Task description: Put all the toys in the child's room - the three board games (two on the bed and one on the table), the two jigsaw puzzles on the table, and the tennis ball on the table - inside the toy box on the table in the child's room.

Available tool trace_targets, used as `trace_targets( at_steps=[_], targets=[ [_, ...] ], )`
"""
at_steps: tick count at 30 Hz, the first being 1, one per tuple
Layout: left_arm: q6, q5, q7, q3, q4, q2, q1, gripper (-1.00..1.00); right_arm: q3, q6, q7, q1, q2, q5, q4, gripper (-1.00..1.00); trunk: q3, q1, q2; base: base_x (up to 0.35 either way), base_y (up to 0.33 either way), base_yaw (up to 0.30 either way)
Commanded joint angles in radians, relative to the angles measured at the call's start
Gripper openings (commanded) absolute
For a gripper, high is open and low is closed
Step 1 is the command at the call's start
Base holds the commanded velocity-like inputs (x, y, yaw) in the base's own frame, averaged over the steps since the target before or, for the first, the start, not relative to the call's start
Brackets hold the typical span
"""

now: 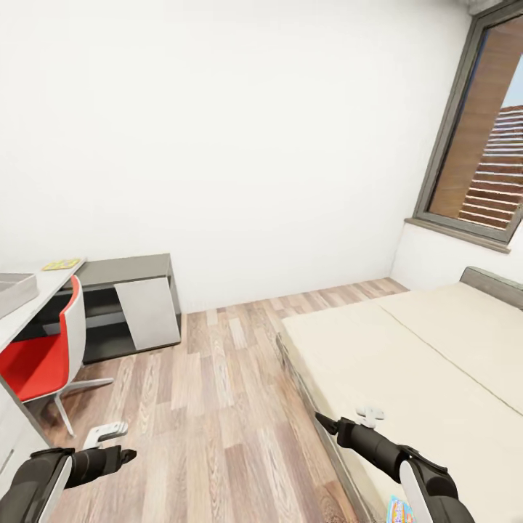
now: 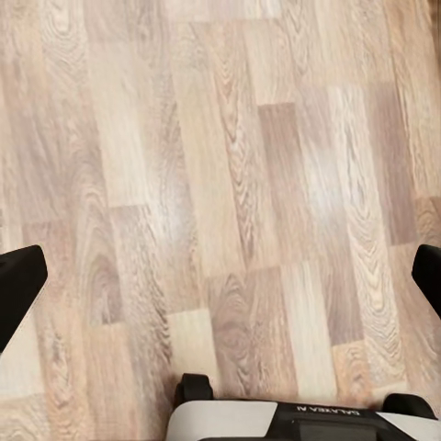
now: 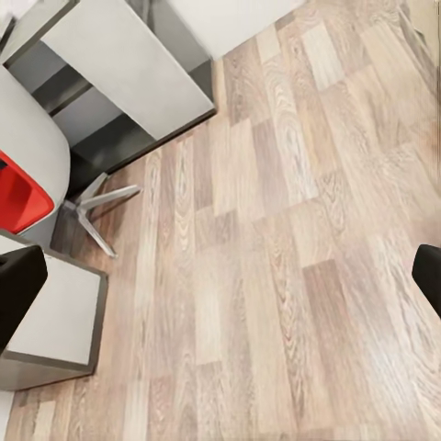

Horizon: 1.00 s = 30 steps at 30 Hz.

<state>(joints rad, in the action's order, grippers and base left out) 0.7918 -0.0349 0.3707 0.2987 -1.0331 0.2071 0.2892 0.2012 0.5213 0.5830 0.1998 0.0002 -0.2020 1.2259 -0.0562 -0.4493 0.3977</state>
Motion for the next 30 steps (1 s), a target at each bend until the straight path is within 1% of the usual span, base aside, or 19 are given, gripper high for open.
trace_targets(
  at_steps=[1,9,20,25,30],
  targets=[
    [0.004,-0.004,0.006,0.002,-0.001,0.0,0.001,1.0,0.001,0.008,0.001,0.001,0.0,-0.007,0.0,1.0,-0.002,-0.001,0.002,0.006,0.281,-0.253],
    [0.004,-0.005,0.007,0.002,-0.001,0.0,0.001,1.0,0.001,0.008,0.001,0.001,0.0,-0.007,0.001,1.0,0.005,-0.001,0.002,0.085,0.274,-0.253],
    [0.004,-0.005,0.007,0.002,-0.001,0.0,0.001,1.0,0.001,0.008,0.001,0.001,0.001,-0.007,0.0,1.0,0.013,-0.001,0.002,0.205,0.229,-0.253],
    [0.004,-0.005,0.008,0.002,-0.001,-0.001,0.001,1.0,0.001,0.008,0.001,0.001,0.0,-0.007,0.0,1.0,0.017,-0.001,0.002,0.192,0.141,-0.244],
    [0.004,-0.005,0.009,0.002,-0.001,0.0,0.001,1.0,0.001,0.008,0.001,0.001,0.0,-0.006,0.001,1.0,0.018,-0.001,0.002,0.119,0.041,-0.108]
  ],
)
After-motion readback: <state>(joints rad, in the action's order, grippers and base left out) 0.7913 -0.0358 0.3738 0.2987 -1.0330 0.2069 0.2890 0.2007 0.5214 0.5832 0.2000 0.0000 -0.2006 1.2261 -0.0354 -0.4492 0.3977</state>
